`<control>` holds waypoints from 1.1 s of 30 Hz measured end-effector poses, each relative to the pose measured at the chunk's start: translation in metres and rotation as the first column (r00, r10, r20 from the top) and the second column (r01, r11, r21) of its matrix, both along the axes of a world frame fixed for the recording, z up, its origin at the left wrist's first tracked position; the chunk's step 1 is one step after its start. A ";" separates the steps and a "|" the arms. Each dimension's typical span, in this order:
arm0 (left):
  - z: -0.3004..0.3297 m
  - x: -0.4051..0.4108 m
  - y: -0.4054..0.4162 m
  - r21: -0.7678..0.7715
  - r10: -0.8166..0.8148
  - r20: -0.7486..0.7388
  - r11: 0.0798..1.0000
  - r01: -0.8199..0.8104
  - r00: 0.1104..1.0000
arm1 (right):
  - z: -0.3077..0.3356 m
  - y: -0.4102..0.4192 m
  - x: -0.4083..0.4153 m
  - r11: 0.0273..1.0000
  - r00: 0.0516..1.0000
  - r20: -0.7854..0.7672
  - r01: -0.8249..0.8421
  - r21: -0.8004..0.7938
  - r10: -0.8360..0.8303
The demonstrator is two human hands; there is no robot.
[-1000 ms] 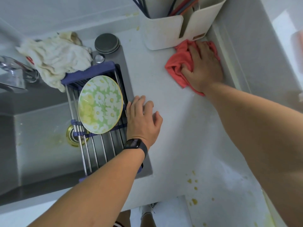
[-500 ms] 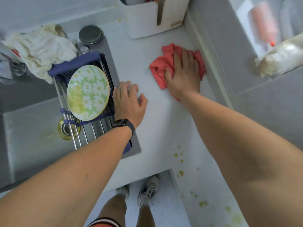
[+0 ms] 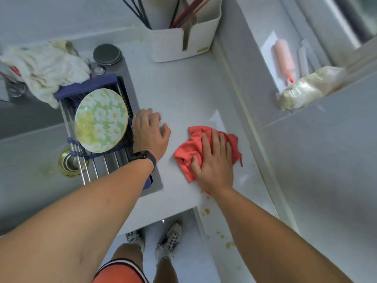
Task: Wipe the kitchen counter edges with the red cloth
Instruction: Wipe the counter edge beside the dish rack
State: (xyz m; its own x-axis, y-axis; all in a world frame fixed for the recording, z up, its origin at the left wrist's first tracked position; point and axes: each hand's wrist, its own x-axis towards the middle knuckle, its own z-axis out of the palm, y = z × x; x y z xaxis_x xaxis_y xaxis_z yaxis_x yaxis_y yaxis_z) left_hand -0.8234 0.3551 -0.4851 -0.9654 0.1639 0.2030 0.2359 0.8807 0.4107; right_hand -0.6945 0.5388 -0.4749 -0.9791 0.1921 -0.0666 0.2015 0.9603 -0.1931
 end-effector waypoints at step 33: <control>-0.014 -0.003 -0.001 0.002 0.010 -0.051 1.000 -0.010 0.999 | -0.012 0.013 -0.161 0.999 0.996 -0.092 -0.005 -0.039 0.001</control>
State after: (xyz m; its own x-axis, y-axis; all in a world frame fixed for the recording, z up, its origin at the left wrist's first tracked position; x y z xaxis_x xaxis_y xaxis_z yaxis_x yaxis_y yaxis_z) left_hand -0.8265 0.3546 -0.4991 -0.9553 0.1538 0.2526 0.2478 0.8826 0.3996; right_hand -0.8554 0.5520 -0.4865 -0.9820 0.1881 0.0165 0.1782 0.9523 -0.2478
